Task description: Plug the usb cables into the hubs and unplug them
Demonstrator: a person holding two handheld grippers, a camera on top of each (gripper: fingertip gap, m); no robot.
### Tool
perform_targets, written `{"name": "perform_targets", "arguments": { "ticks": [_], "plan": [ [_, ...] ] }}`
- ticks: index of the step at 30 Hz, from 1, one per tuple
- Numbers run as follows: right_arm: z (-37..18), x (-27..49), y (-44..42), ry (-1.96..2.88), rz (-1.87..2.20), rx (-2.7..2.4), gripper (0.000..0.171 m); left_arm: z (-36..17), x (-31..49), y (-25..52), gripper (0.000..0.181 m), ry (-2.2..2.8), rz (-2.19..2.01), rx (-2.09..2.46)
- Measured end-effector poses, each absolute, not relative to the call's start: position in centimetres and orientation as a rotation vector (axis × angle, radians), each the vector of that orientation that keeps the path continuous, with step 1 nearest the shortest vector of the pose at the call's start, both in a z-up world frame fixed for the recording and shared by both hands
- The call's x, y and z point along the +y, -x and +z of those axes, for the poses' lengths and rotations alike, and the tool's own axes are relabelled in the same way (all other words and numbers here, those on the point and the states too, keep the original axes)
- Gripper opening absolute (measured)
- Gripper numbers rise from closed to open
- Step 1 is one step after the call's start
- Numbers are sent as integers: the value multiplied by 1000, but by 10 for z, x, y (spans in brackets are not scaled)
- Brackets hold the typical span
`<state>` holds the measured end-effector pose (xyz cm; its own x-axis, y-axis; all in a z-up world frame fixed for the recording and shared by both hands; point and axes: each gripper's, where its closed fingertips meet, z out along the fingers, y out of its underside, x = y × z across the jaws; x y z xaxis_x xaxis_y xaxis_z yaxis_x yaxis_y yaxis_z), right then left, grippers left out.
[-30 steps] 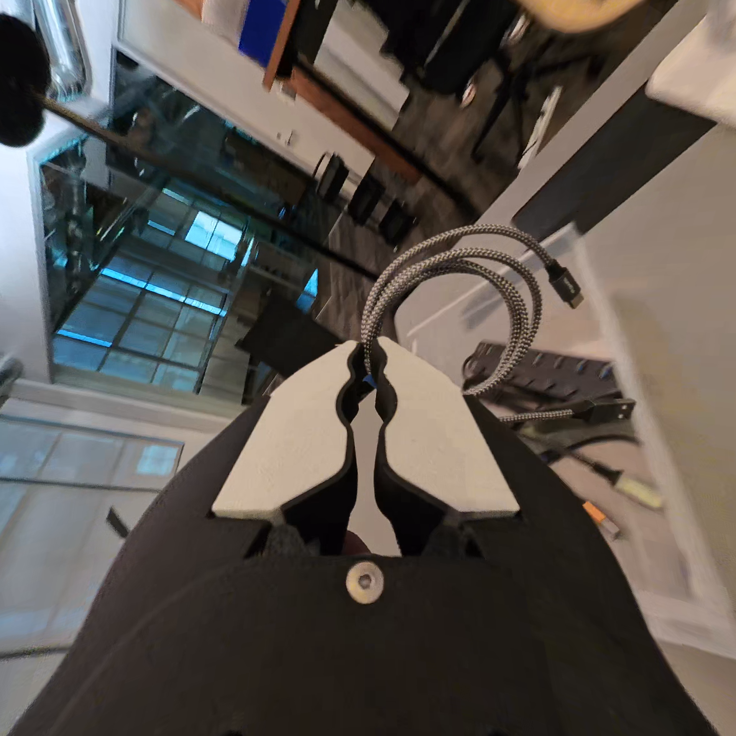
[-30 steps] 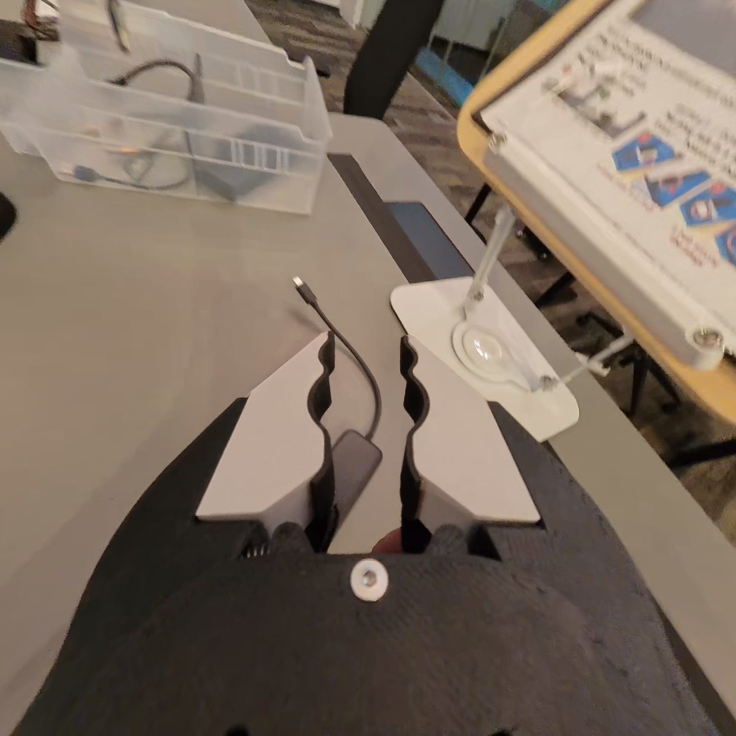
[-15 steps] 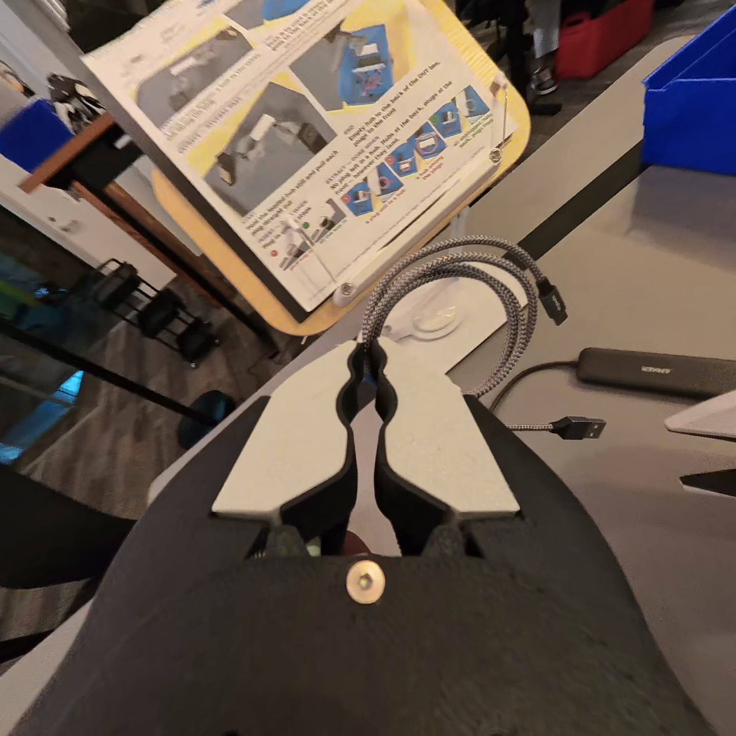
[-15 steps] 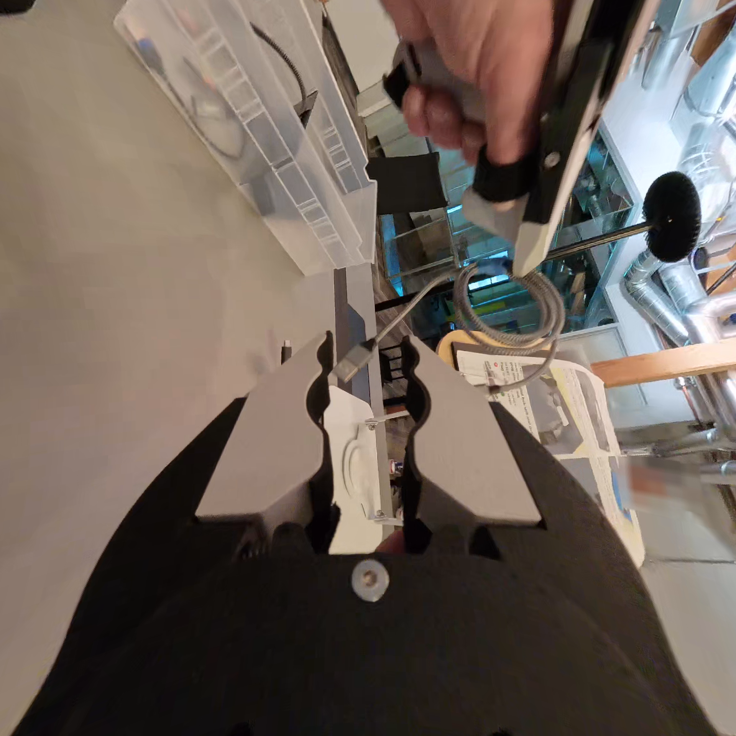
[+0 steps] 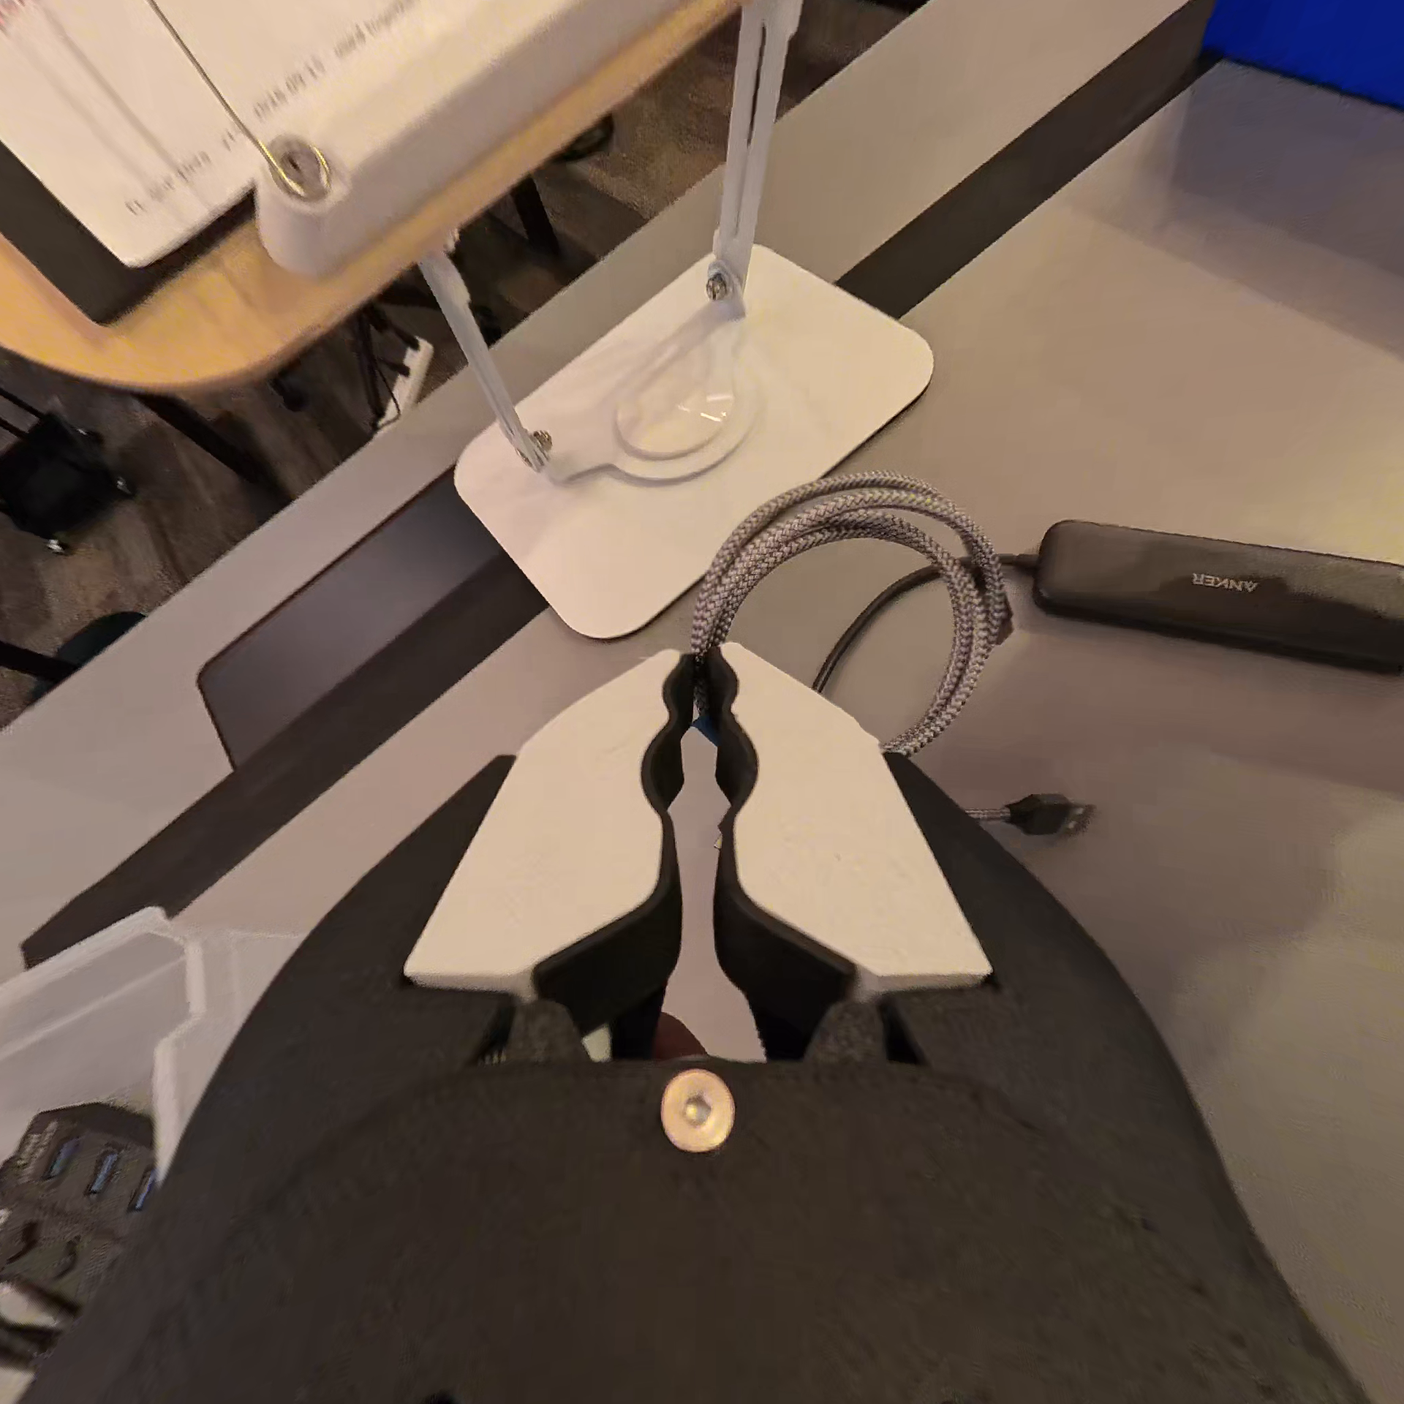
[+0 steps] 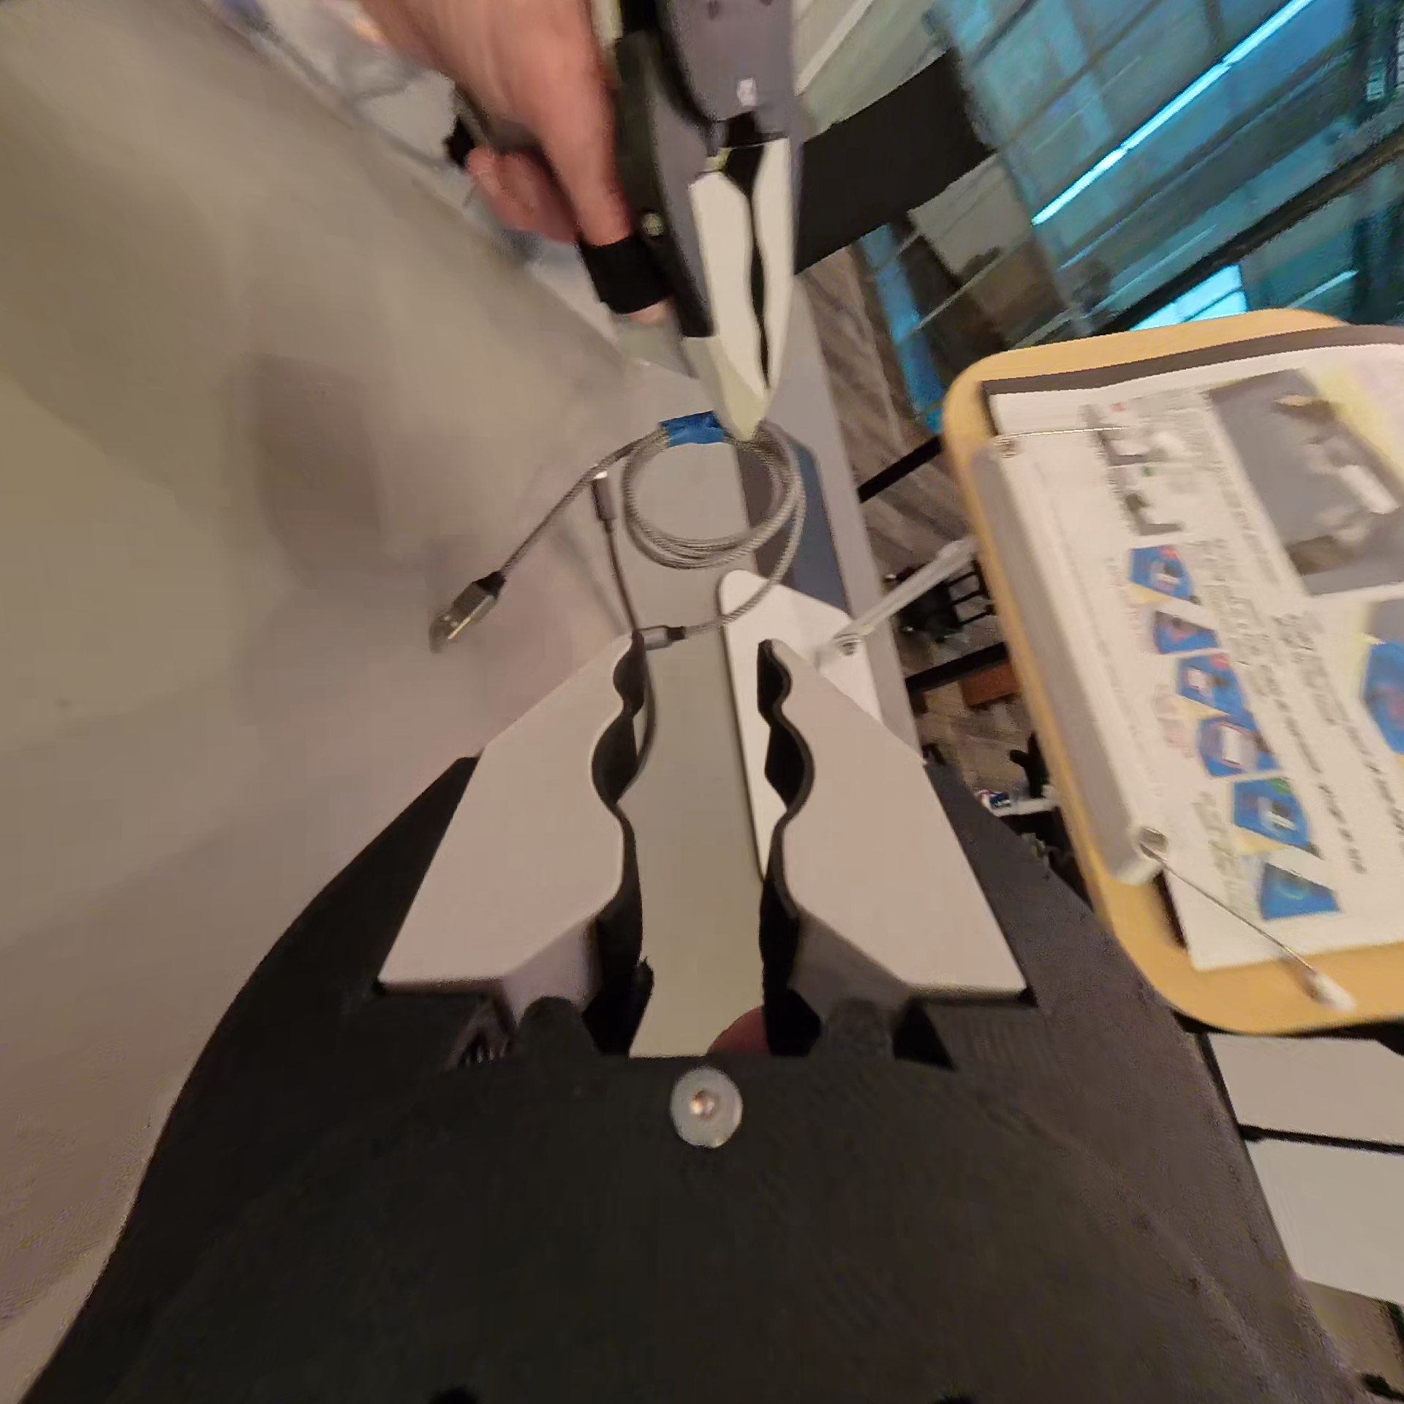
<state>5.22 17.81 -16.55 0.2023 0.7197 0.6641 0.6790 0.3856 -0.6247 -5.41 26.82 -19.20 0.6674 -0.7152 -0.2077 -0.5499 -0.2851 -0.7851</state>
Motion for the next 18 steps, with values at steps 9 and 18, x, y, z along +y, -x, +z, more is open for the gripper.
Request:
{"name": "perform_targets", "arguments": {
  "ticks": [9,18],
  "plan": [
    [-229,163,-20,1417,86,-1698,29,-254,274,56,3,2130,-231,993],
    [-266,155,-15,1587,144,-1775,33,-250,271,49,25,2071,-257,1036]
  ]
}}
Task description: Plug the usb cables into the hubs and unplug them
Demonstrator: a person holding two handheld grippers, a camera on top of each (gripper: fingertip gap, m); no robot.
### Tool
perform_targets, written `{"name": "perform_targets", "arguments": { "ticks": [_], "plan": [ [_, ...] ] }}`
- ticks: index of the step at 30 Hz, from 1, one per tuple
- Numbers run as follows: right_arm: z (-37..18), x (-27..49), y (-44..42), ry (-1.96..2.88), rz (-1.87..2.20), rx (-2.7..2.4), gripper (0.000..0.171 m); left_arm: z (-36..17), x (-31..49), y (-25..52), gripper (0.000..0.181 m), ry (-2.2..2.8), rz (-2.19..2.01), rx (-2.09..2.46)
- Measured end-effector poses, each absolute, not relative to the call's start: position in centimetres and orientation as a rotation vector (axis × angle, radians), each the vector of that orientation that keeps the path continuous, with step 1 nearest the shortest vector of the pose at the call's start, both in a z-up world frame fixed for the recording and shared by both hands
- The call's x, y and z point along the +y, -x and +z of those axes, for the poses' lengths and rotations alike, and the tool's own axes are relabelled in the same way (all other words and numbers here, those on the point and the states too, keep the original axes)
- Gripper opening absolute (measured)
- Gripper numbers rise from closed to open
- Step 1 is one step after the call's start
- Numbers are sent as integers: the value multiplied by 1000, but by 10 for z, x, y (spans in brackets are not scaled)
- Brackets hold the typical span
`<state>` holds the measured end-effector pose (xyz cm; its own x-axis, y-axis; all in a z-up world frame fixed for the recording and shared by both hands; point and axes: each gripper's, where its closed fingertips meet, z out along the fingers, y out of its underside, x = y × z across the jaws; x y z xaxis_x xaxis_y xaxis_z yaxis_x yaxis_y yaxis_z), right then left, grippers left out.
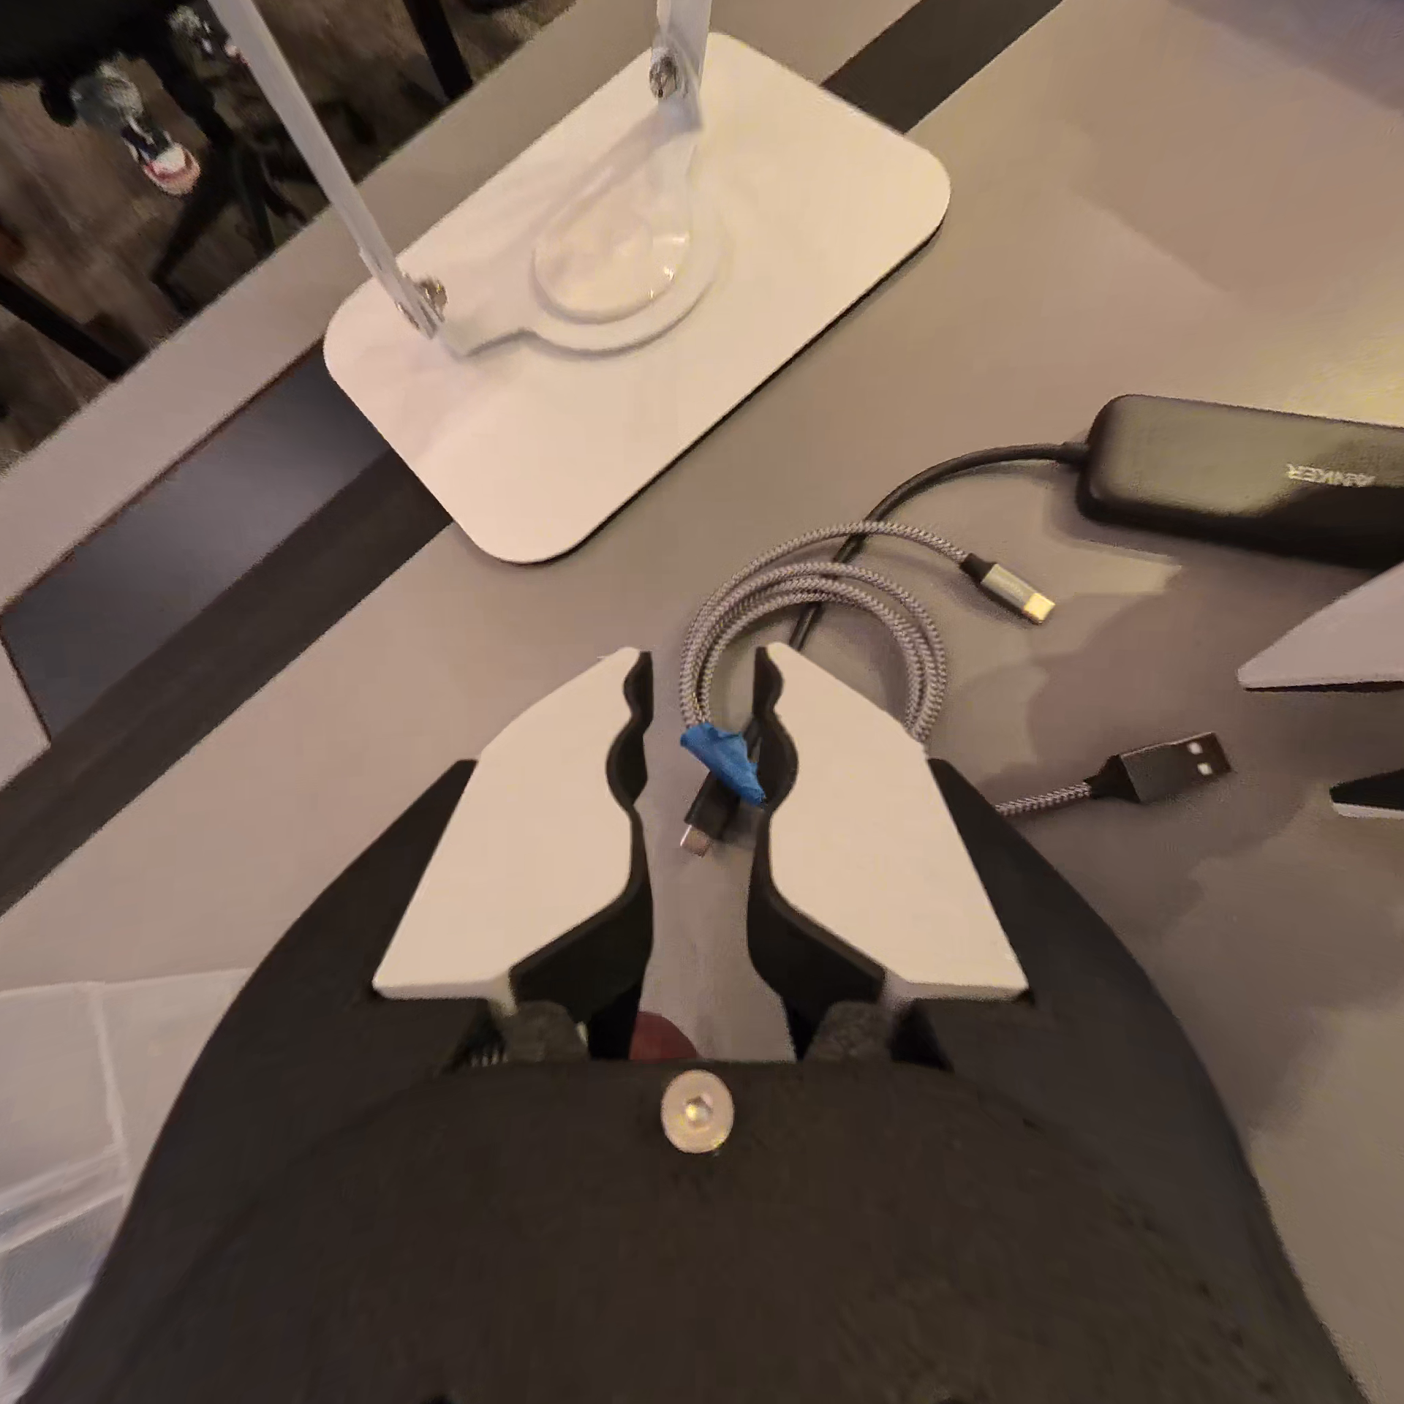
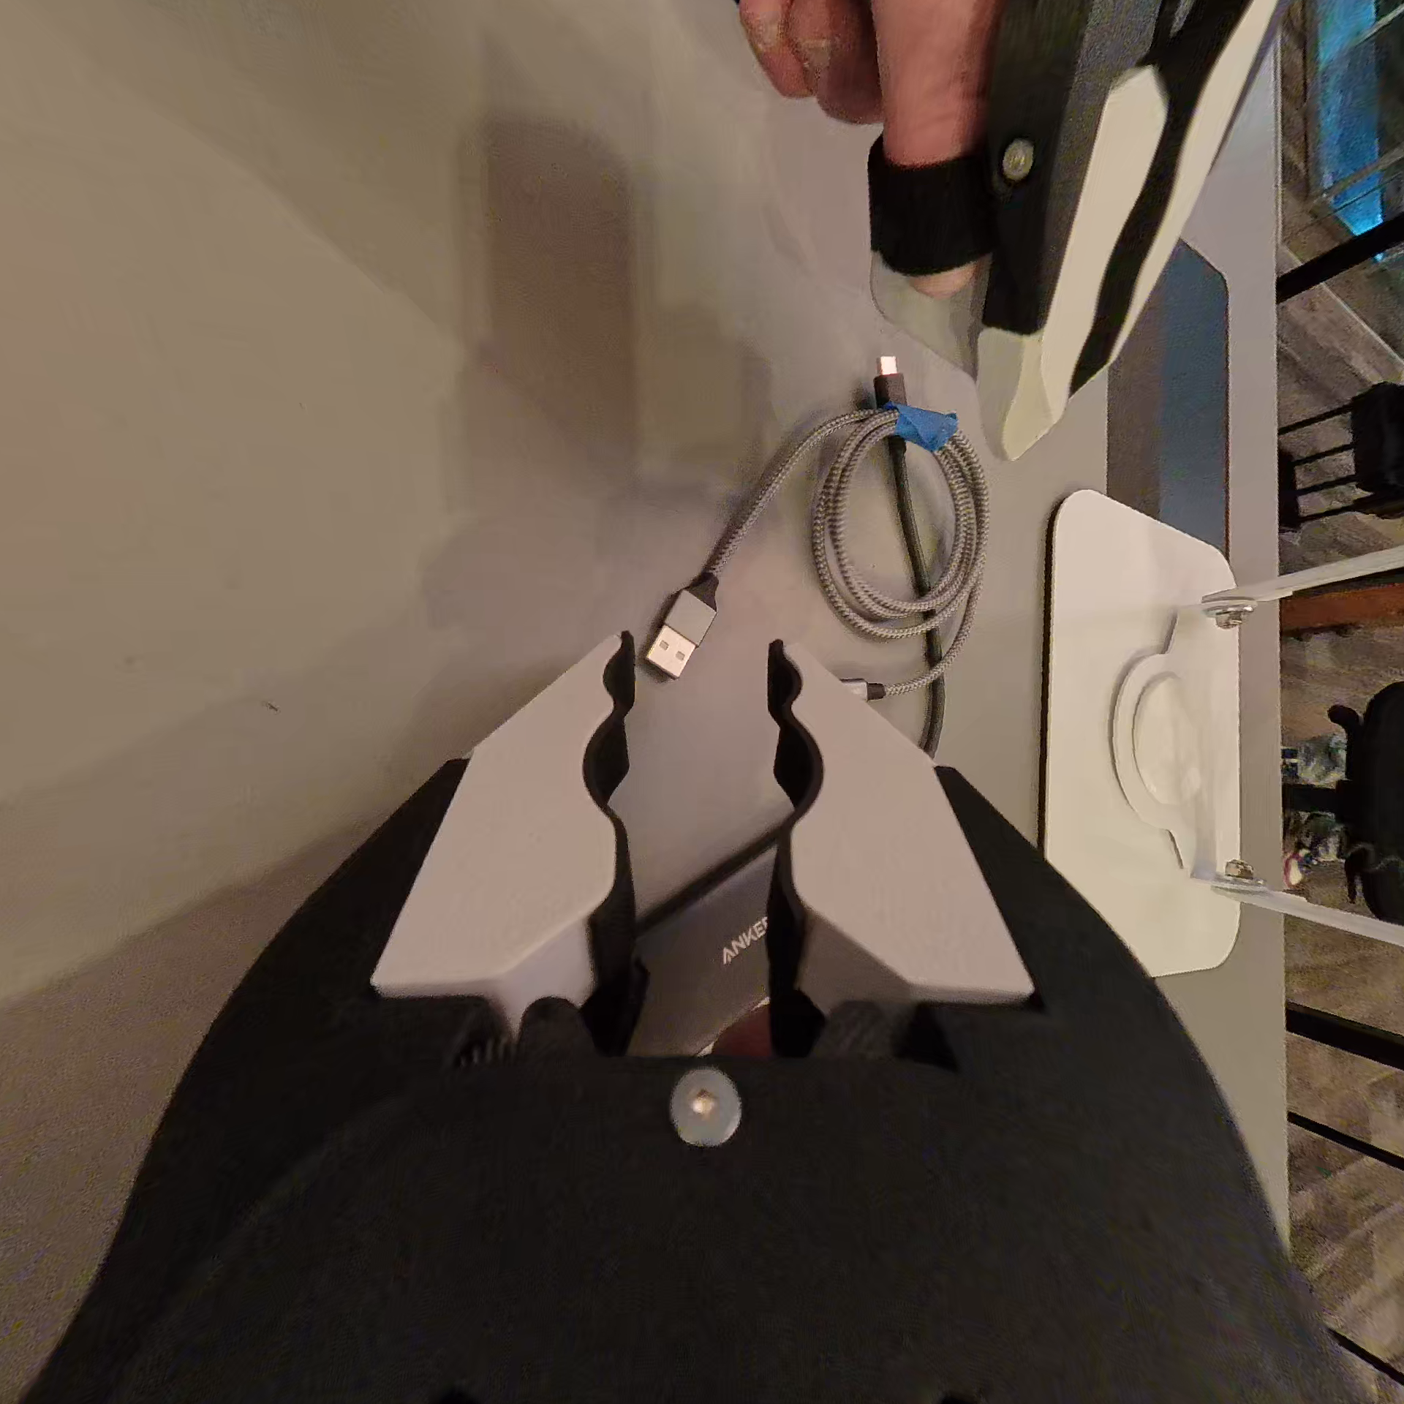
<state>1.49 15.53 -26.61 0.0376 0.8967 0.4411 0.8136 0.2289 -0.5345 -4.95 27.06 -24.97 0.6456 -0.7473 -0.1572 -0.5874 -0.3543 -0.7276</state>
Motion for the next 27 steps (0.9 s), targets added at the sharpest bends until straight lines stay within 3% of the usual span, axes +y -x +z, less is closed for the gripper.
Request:
{"name": "perform_targets", "arguments": {
  "ticks": [6,13,20,27],
  "plan": [
    [-253,164,-35,1603,151,-1724,29,-219,215,15,34,1631,-220,1525],
    [-248,158,-40,1617,277,-1703,27,-288,179,8,37,1545,-88,1961],
    [-260,153,-34,1634,288,-1742,27,-297,180,10,11,1660,-266,1944],
    [-260,154,-33,1658,320,-1715,28,-299,180,9,3,1742,-428,1906]
  ]
}}
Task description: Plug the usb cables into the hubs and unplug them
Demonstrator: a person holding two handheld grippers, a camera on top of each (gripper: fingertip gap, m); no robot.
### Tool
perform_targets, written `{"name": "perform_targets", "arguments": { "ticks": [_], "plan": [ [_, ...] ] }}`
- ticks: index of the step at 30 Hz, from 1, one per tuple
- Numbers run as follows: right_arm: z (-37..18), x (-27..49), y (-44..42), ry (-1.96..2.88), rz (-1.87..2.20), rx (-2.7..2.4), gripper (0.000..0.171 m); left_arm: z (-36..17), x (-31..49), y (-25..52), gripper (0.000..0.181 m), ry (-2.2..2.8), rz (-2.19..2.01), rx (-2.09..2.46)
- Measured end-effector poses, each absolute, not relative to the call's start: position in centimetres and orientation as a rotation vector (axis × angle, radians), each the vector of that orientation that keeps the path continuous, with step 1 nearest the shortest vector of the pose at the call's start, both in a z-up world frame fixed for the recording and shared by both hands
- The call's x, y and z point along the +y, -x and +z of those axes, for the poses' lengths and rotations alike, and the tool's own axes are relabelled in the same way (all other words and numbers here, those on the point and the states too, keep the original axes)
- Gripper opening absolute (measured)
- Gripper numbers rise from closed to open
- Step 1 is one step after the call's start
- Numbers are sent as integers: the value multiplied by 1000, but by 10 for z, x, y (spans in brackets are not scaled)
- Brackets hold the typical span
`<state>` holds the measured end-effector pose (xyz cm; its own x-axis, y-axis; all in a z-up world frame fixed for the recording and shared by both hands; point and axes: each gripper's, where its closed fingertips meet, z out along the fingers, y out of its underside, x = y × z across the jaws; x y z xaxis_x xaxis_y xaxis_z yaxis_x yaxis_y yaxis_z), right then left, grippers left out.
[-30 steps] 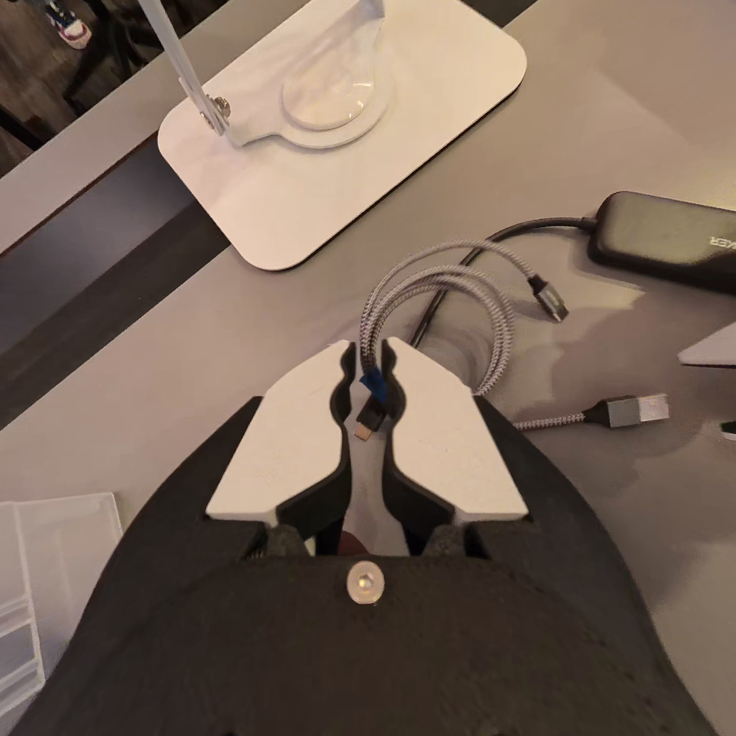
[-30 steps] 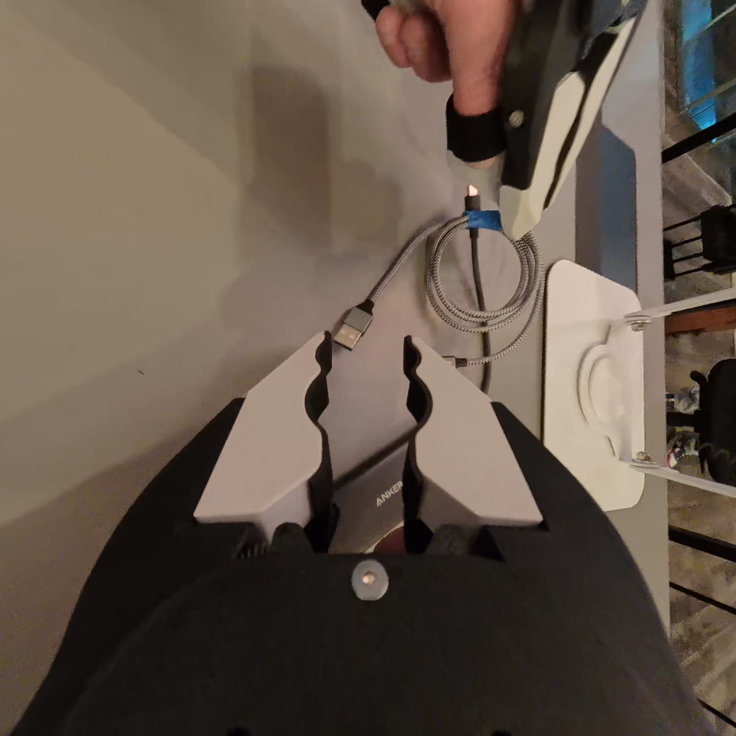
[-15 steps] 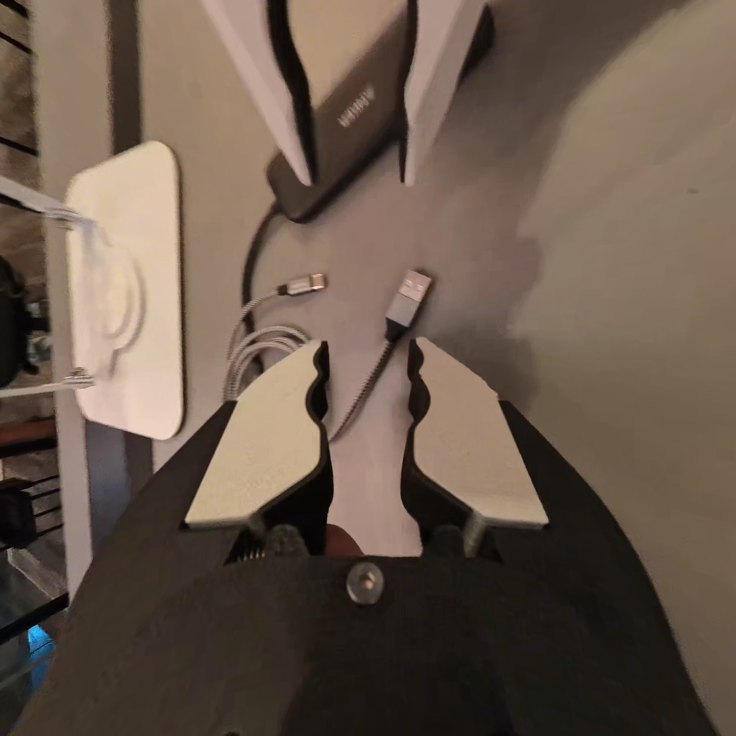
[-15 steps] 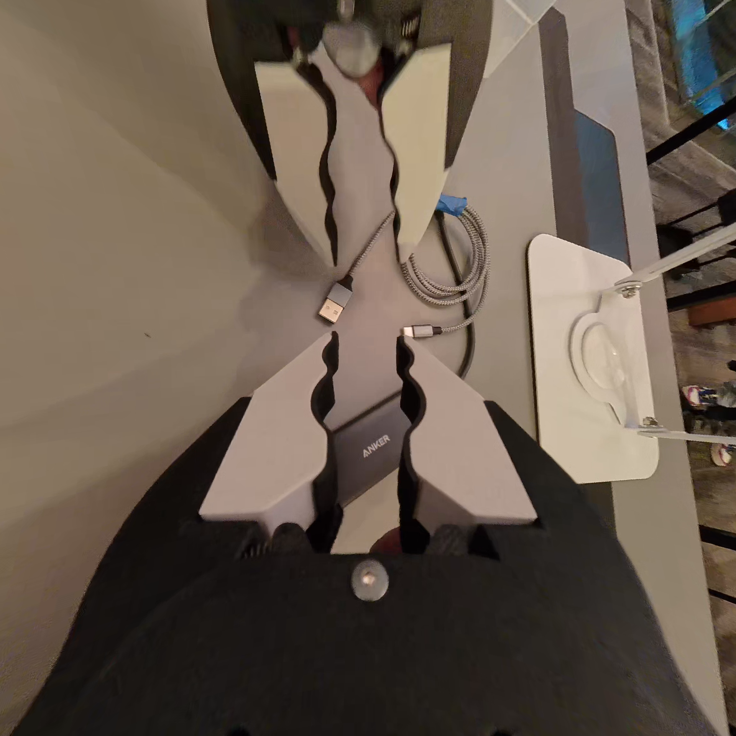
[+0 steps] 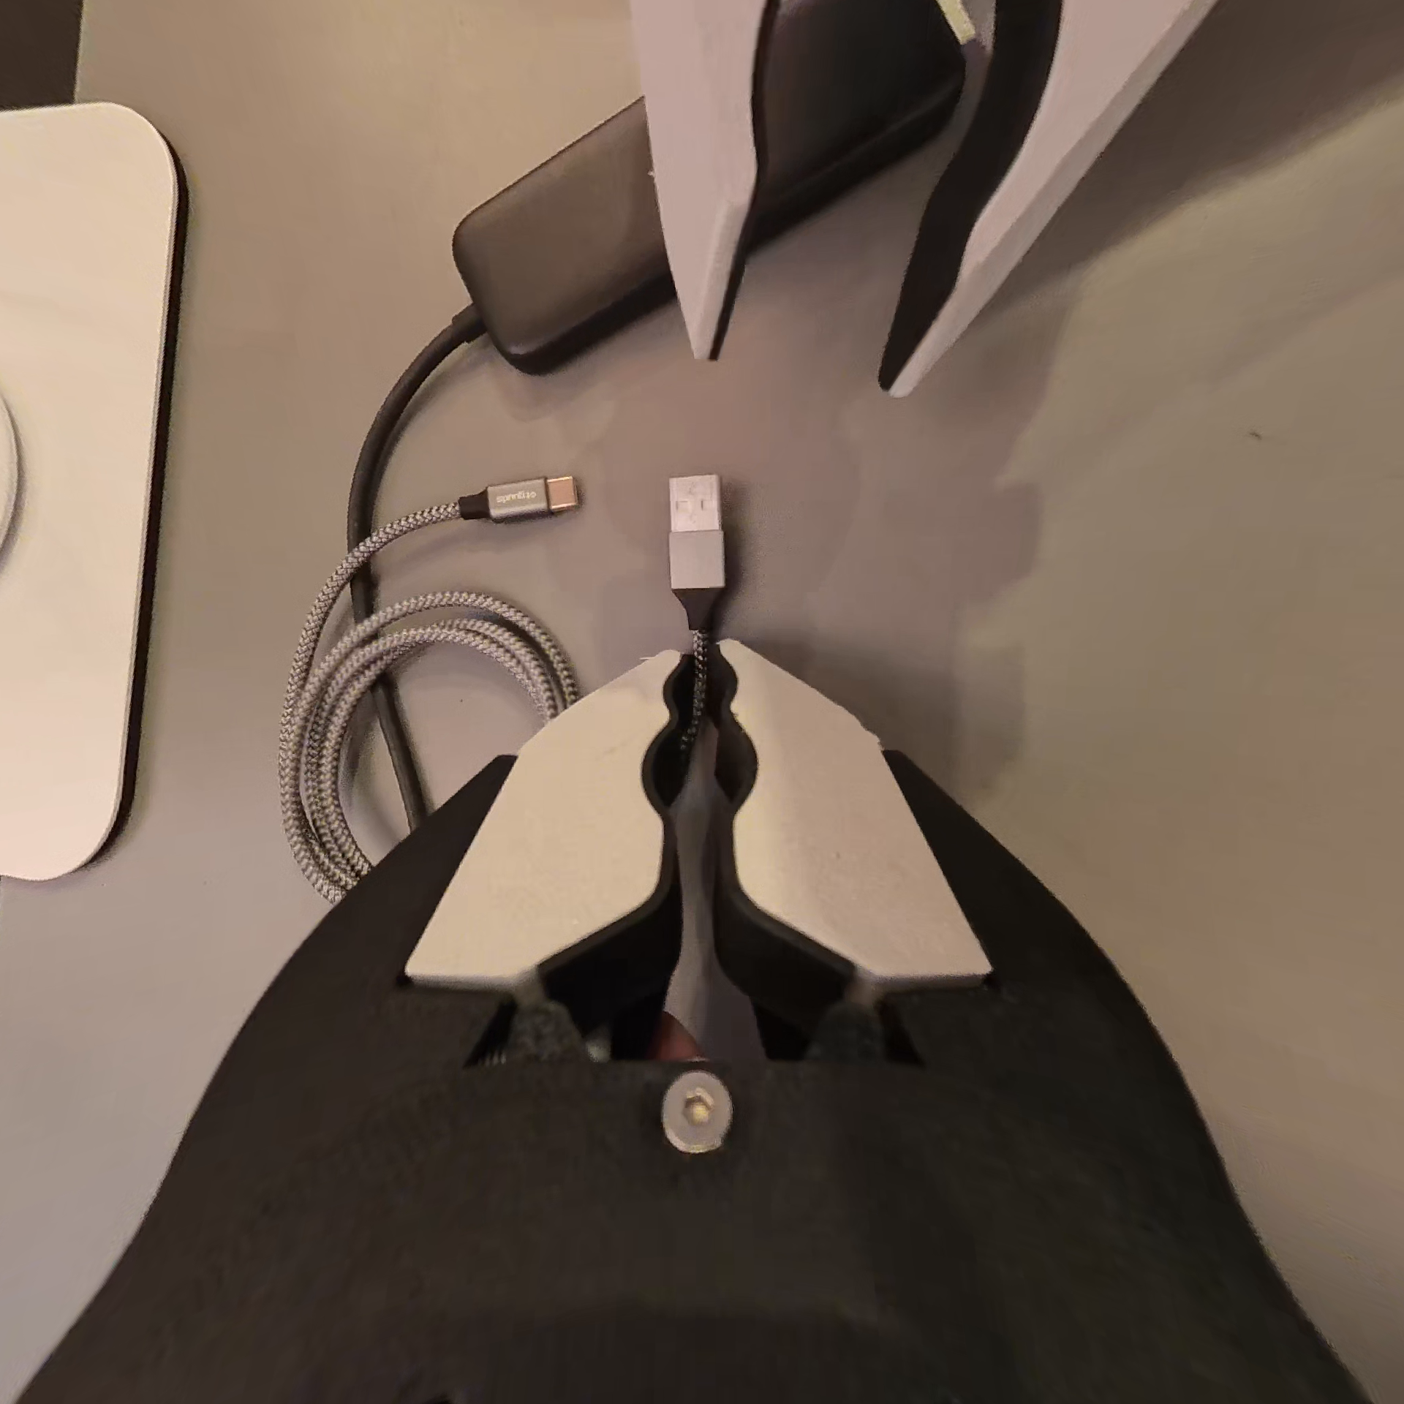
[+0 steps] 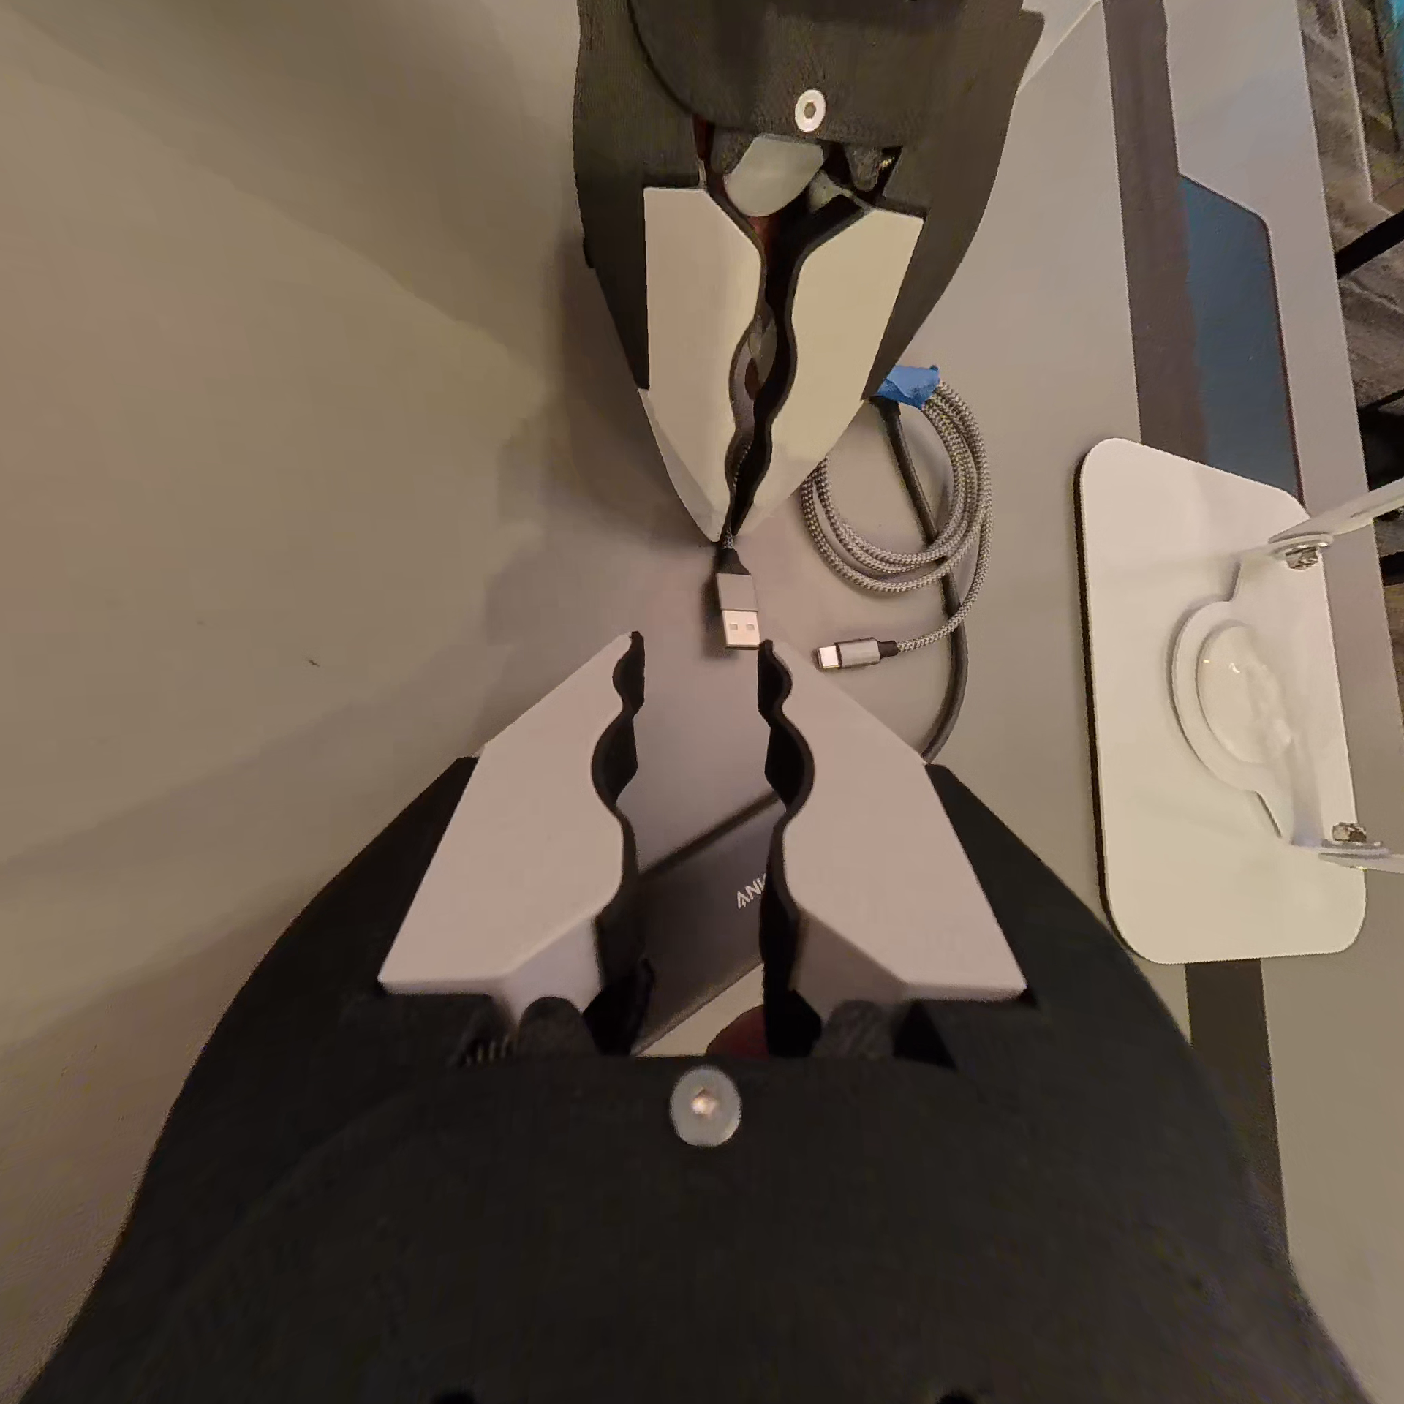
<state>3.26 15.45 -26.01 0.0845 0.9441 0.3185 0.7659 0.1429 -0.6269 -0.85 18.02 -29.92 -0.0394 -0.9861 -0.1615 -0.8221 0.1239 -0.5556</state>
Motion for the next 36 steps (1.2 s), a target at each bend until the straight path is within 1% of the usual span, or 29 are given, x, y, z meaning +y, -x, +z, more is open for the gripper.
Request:
{"name": "perform_targets", "arguments": {
  "ticks": [5,7,10,13,15,17,20,23,25,30,33,35,36],
  "plan": [
    [-270,164,-31,1607,175,-1745,34,-298,181,8,3,1768,-476,1873],
    [-270,172,-31,1526,33,-1764,35,-288,178,3,2,1775,-577,1826],
    [-256,185,-26,1300,-218,-1754,34,-267,177,-1,2,1782,-722,1738],
    [-236,194,-25,1123,-443,-1714,30,-250,172,-2,2,1790,-883,1669],
    [-228,192,-21,1045,-489,-1705,25,-242,170,-3,2,1793,-957,1634],
    [-223,191,-19,1006,-537,-1701,12,-233,165,-5,2,1771,-1042,1612],
    [-225,188,-18,1010,-534,-1732,4,-228,163,-4,2,1762,-1077,1604],
    [-225,184,-19,1122,-409,-1725,3,-221,163,-3,2,1713,-1061,1599],
    [-224,180,-20,1244,-262,-1708,3,-217,166,-4,3,1664,-955,1612],
    [-232,168,-30,1594,222,-1627,2,-190,167,-10,18,1421,-509,1688],
    [-224,152,-33,1724,578,-1554,3,-176,153,-20,32,1217,-266,1764],
    [-214,140,-36,1747,800,-1505,3,-171,139,-30,46,1105,-200,1802],
    [-209,136,-38,1751,898,-1483,3,-169,135,-34,49,1058,-149,1815]
  ]
}}
